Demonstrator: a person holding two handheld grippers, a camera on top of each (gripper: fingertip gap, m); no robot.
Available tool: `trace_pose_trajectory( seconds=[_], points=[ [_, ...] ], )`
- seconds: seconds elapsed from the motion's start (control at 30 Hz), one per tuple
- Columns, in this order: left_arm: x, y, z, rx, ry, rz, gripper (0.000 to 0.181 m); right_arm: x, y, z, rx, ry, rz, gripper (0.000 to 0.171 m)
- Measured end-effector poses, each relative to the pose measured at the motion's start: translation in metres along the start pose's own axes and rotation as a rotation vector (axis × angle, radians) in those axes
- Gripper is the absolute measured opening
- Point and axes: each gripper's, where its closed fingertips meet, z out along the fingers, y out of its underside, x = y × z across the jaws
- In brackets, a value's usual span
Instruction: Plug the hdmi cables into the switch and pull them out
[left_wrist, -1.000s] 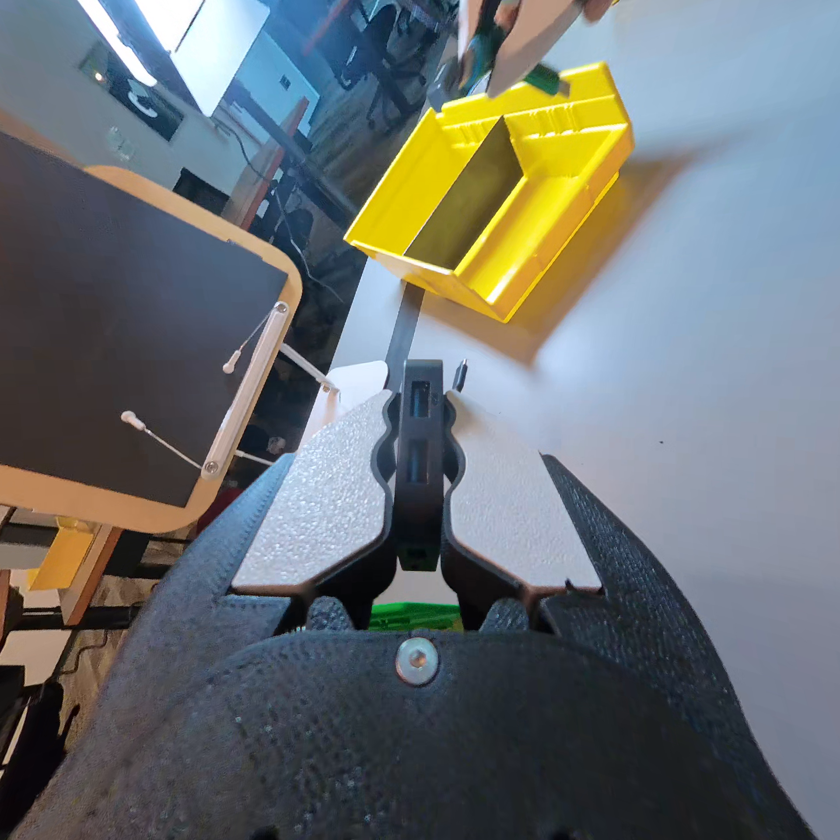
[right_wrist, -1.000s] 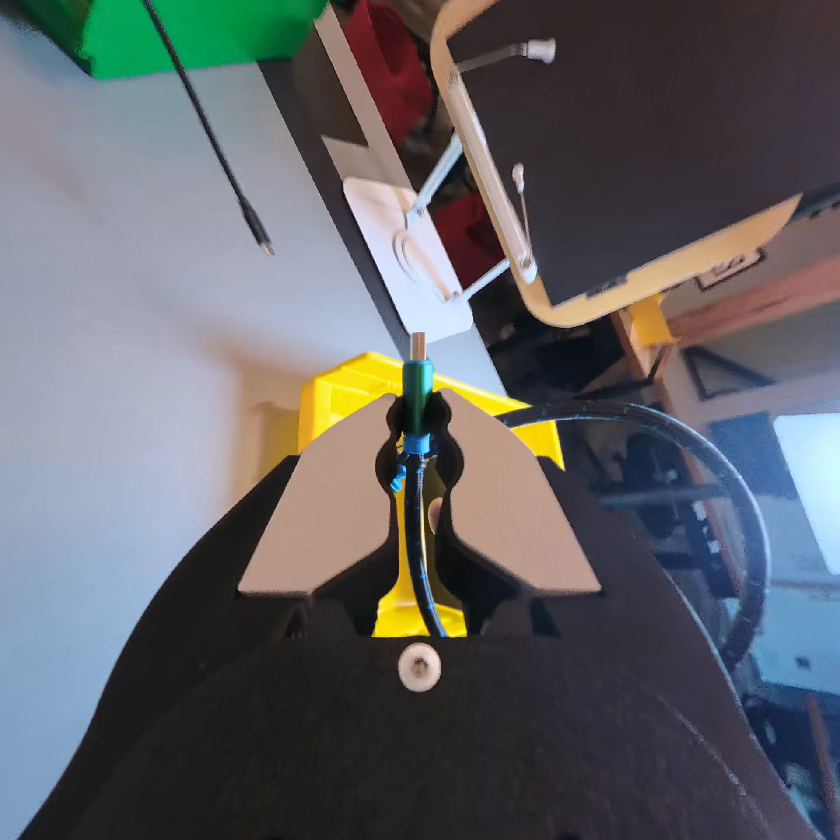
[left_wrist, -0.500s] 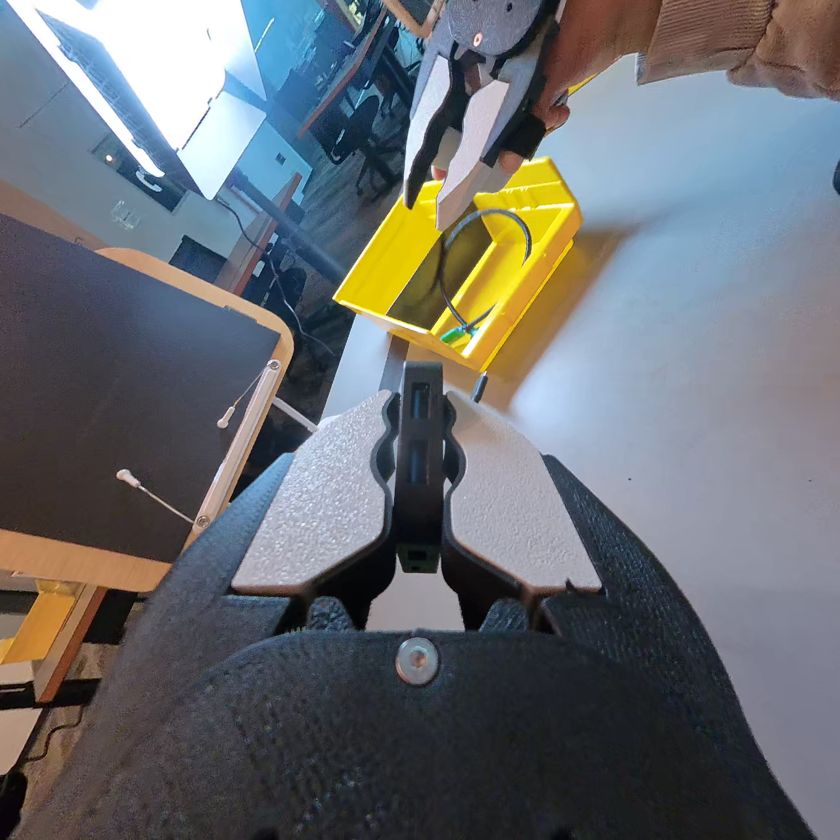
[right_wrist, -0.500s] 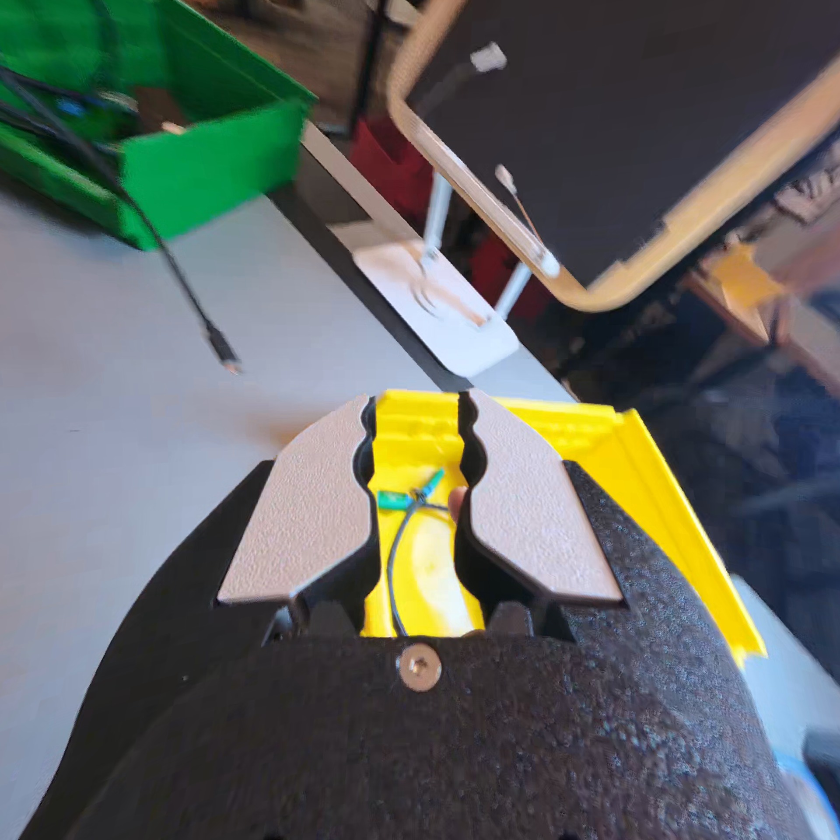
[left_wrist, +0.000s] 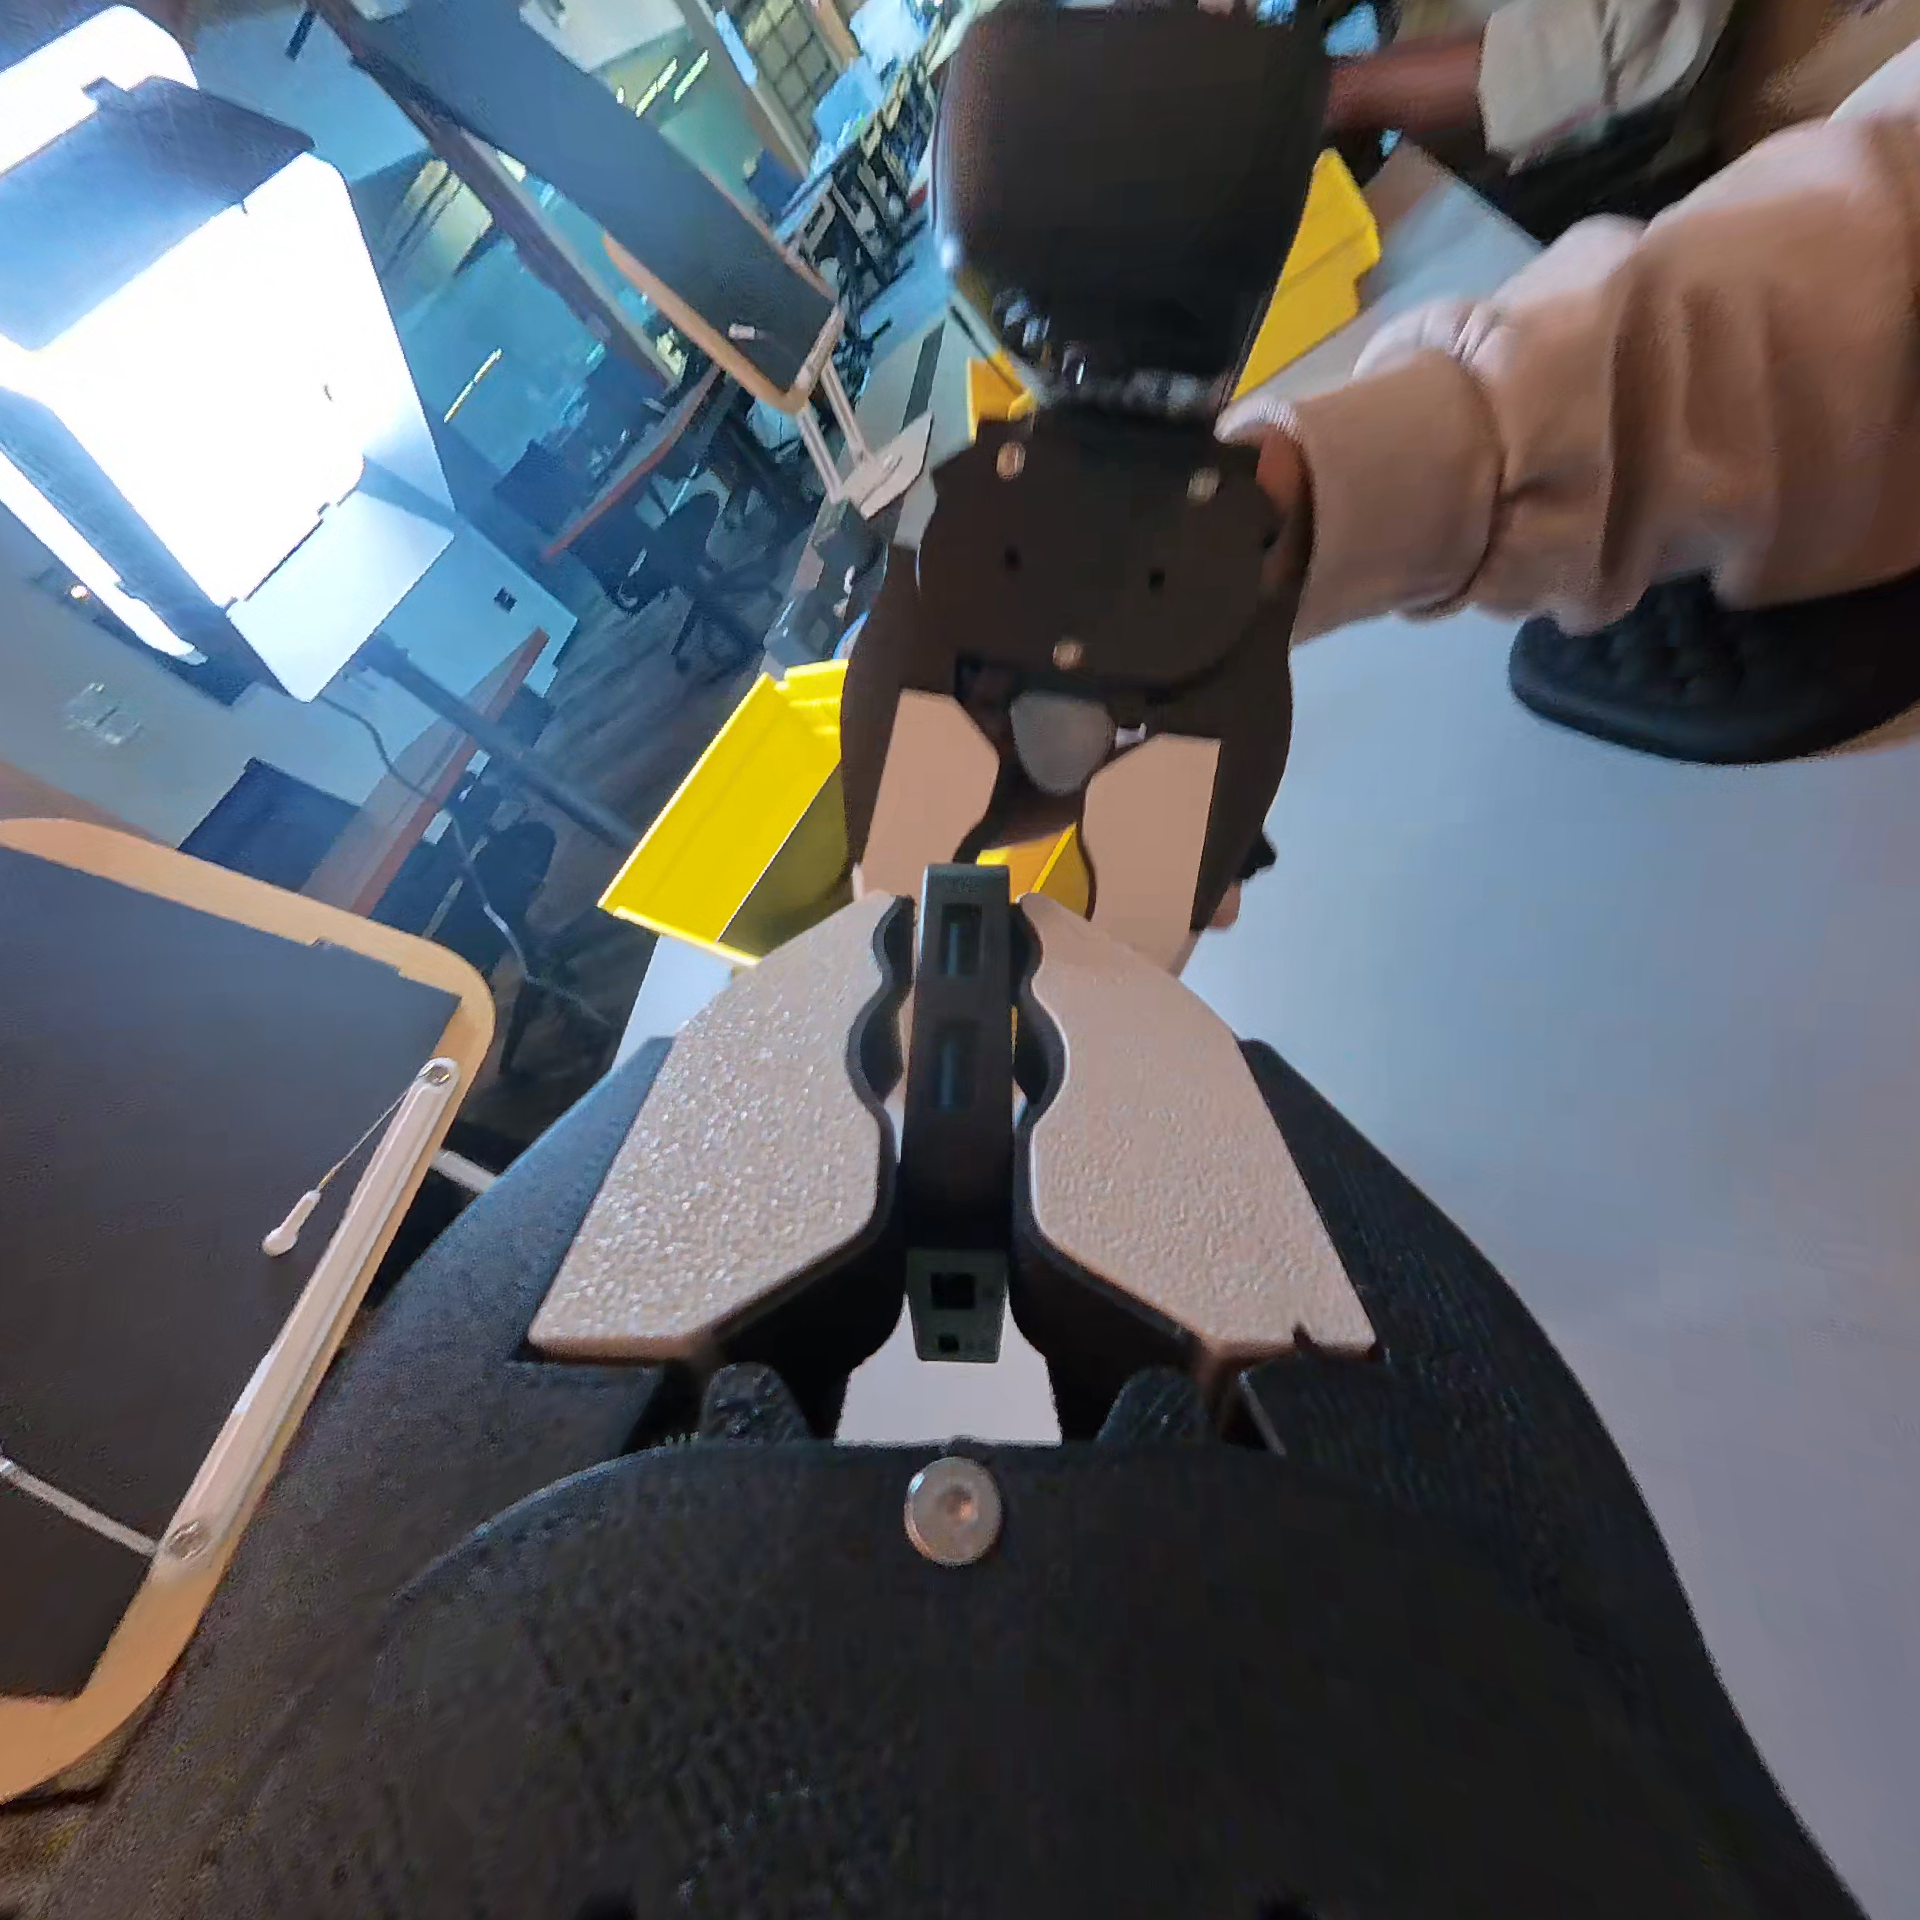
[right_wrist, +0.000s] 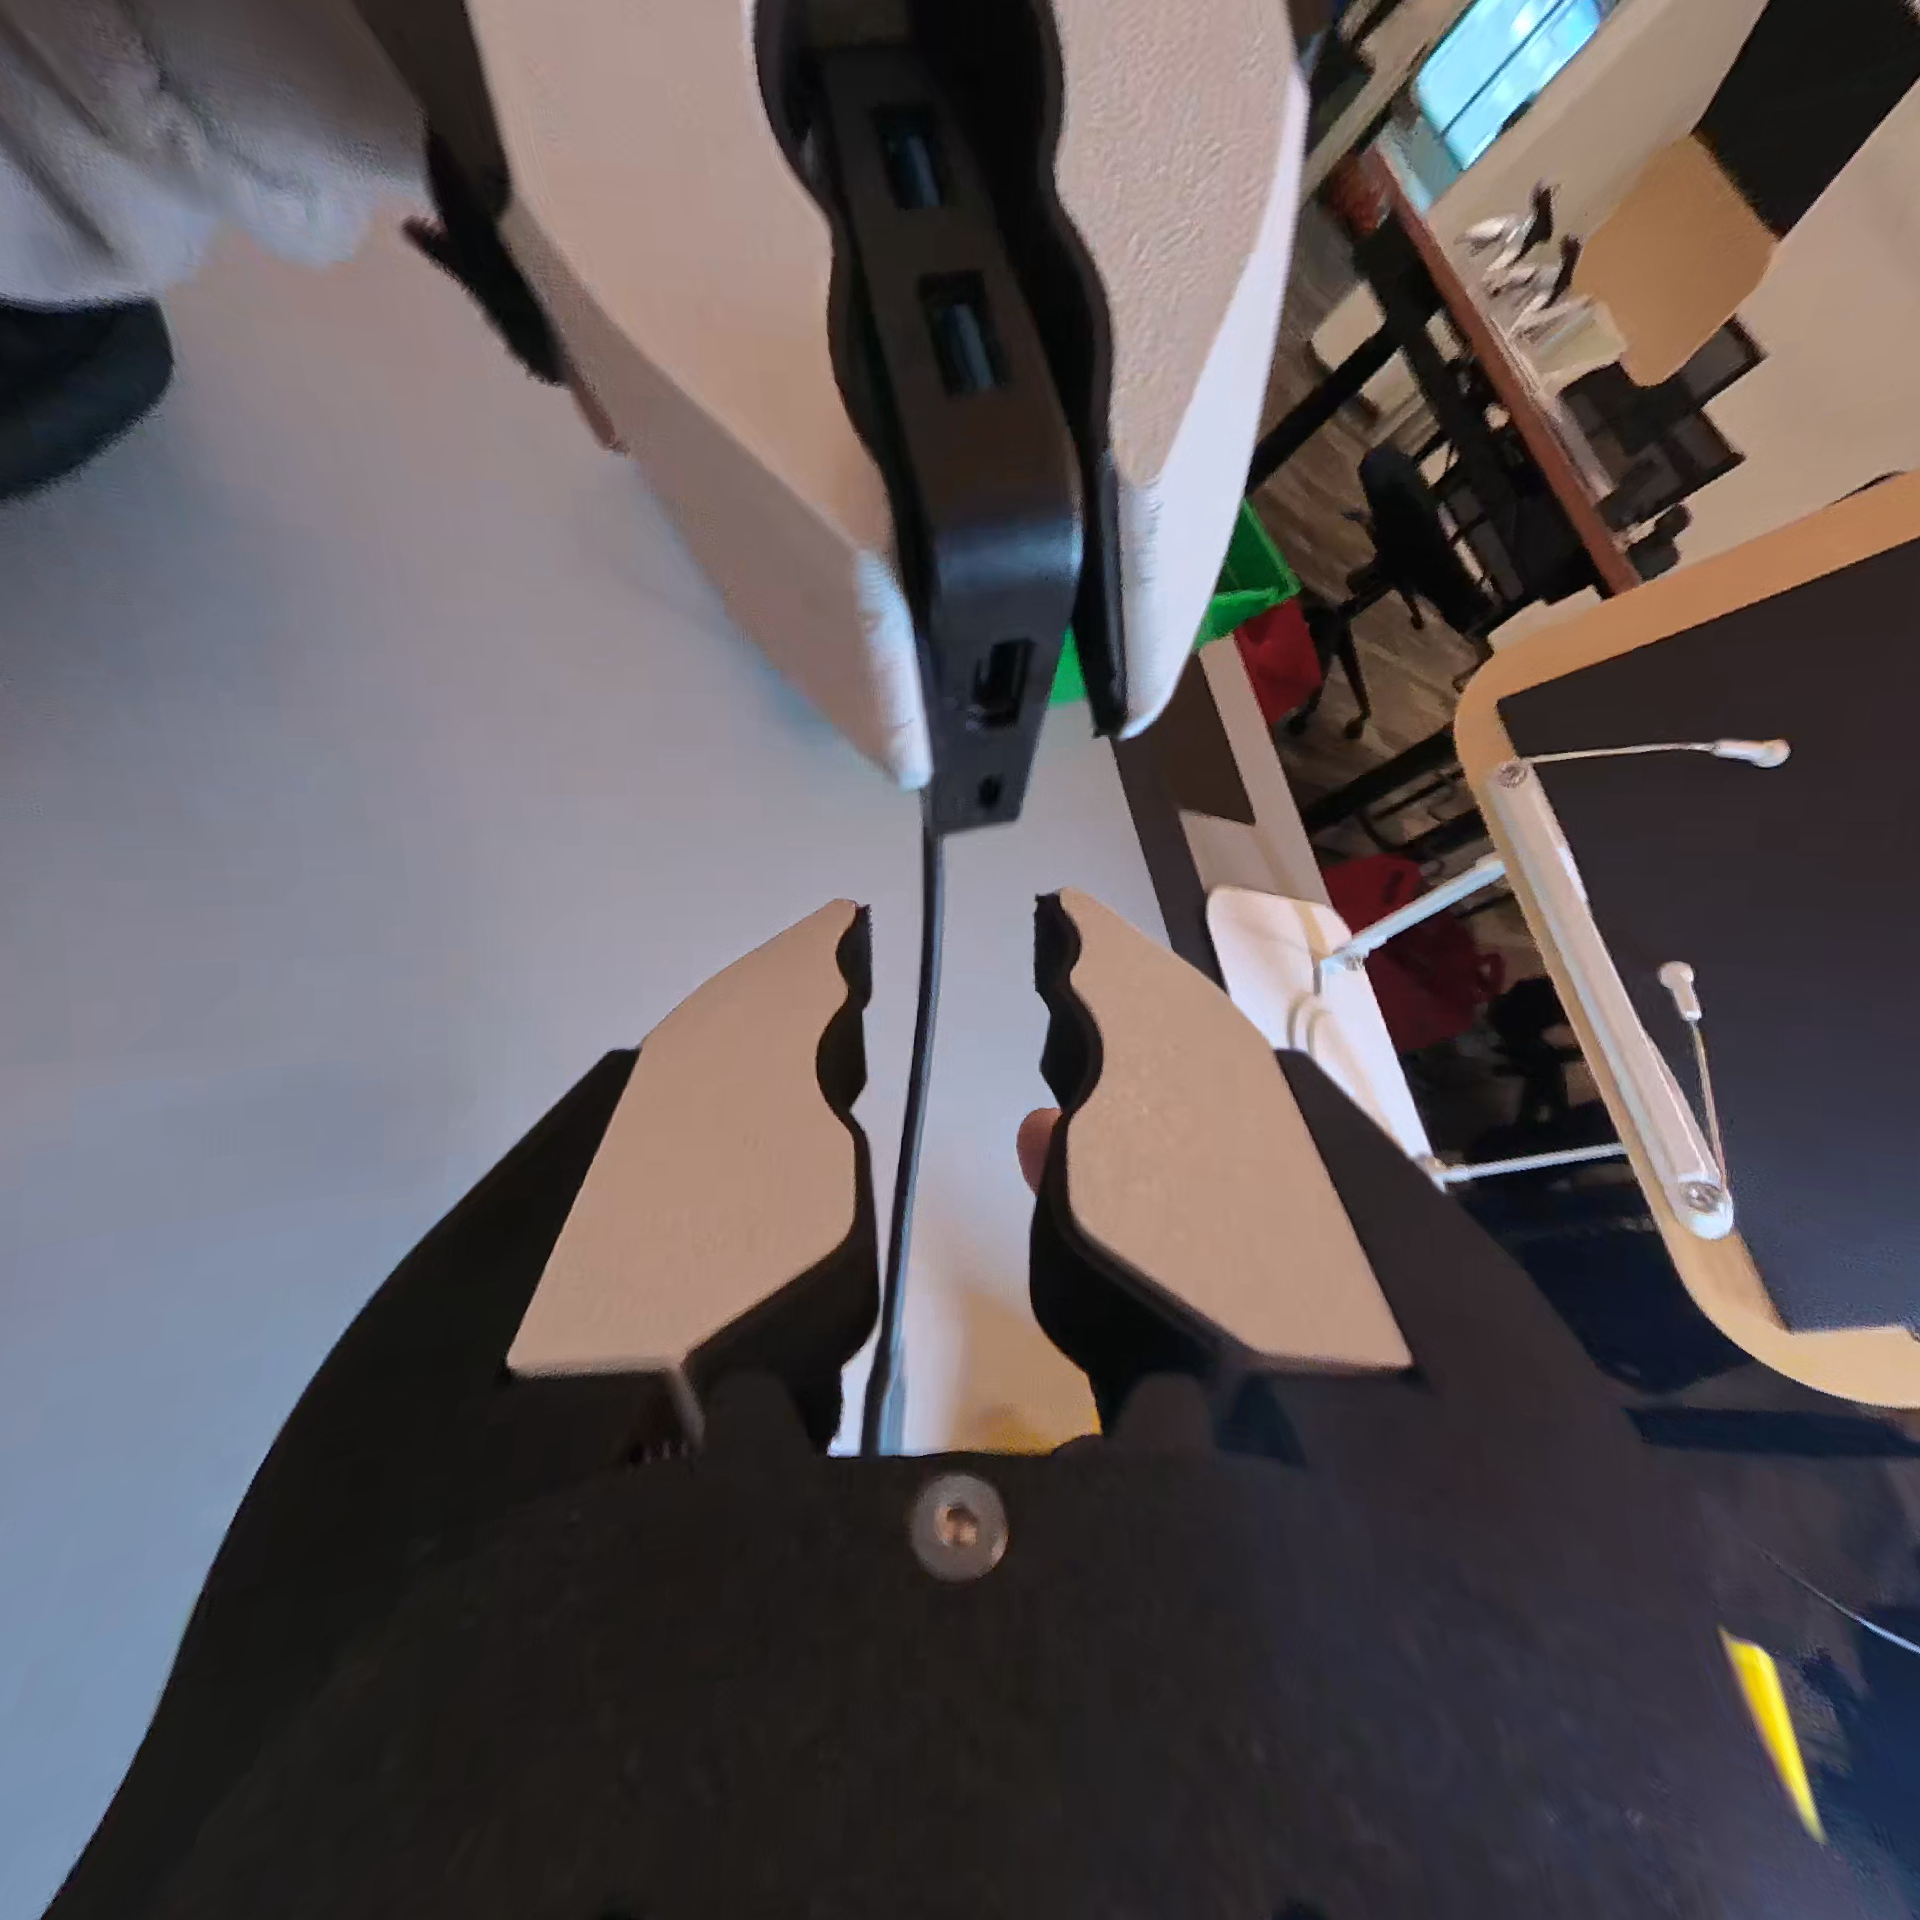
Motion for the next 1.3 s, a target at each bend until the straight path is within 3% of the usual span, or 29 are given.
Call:
trace_pose_trajectory(
  seconds=[0.03, 0.2, 0.33, 0.47, 0.6, 0.83, 0.97, 1.17, 1.3],
  points=[
    [0.002, -0.004, 0.001, 0.027, 0.015, -0.015, 0.017, 0.001, -0.004, 0.003, 0.043, 0.015, 0.018, 0.031],
    [0.012, -0.023, 0.002, 0.192, 0.084, -0.090, 0.017, -0.007, -0.031, 0.003, 0.219, 0.017, 0.027, 0.022],
    [0.014, -0.025, 0.001, 0.224, 0.101, -0.097, 0.018, -0.011, -0.031, -0.001, 0.177, -0.021, -0.008, 0.014],
    [0.011, -0.007, 0.007, 0.116, 0.065, -0.056, 0.017, -0.002, -0.009, -0.001, 0.058, 0.006, -0.050, 0.012],
    [-0.015, 0.012, -0.001, 0.017, -0.066, -0.055, 0.021, 0.038, 0.044, -0.016, -0.164, 0.121, -0.042, 0.012],
    [-0.062, 0.033, -0.034, -0.026, -0.250, -0.121, 0.023, 0.181, 0.183, -0.093, -0.701, 0.449, 0.046, 0.013],
    [-0.070, 0.048, -0.038, -0.075, -0.284, -0.124, 0.023, 0.238, 0.252, -0.114, -0.995, 0.437, -0.014, 0.013],
    [-0.078, 0.064, -0.044, -0.123, -0.314, -0.143, 0.024, 0.246, 0.332, -0.100, -1.186, 0.320, 0.097, 0.017],
    [-0.096, 0.073, -0.066, -0.126, -0.381, -0.198, 0.022, 0.248, 0.339, -0.089, -1.159, 0.317, 0.137, 0.030]
  ],
)
